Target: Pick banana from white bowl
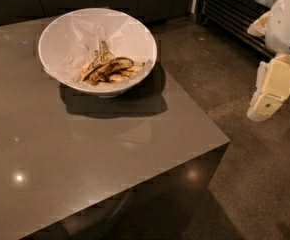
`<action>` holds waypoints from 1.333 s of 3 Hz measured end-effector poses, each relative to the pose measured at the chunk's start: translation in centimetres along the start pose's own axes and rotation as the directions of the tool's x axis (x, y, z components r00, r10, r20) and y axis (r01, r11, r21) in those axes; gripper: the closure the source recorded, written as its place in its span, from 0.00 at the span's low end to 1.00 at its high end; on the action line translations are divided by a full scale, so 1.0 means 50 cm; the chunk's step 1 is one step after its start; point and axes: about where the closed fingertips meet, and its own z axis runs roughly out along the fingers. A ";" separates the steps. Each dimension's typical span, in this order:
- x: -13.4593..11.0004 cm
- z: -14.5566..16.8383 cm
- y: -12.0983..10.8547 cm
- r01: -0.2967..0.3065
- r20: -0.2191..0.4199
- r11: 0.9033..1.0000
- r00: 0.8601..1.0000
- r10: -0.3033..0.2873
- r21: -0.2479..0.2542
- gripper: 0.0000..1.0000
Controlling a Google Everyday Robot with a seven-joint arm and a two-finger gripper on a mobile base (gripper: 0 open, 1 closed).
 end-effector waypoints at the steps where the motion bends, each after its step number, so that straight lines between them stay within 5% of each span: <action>1: -0.055 0.007 -0.036 0.053 0.014 0.999 0.998 -0.053 0.001 0.00; 2: -0.092 0.015 -0.063 0.096 0.021 0.995 0.995 -0.096 0.001 0.00; 3: -0.162 0.036 -0.092 0.208 0.035 0.978 0.978 -0.208 0.003 0.00; 4: -0.167 0.035 -0.094 0.210 0.040 0.978 0.977 -0.210 0.012 0.00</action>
Offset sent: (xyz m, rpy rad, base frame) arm 0.0587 0.0496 0.0124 -0.0242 -0.0051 0.1435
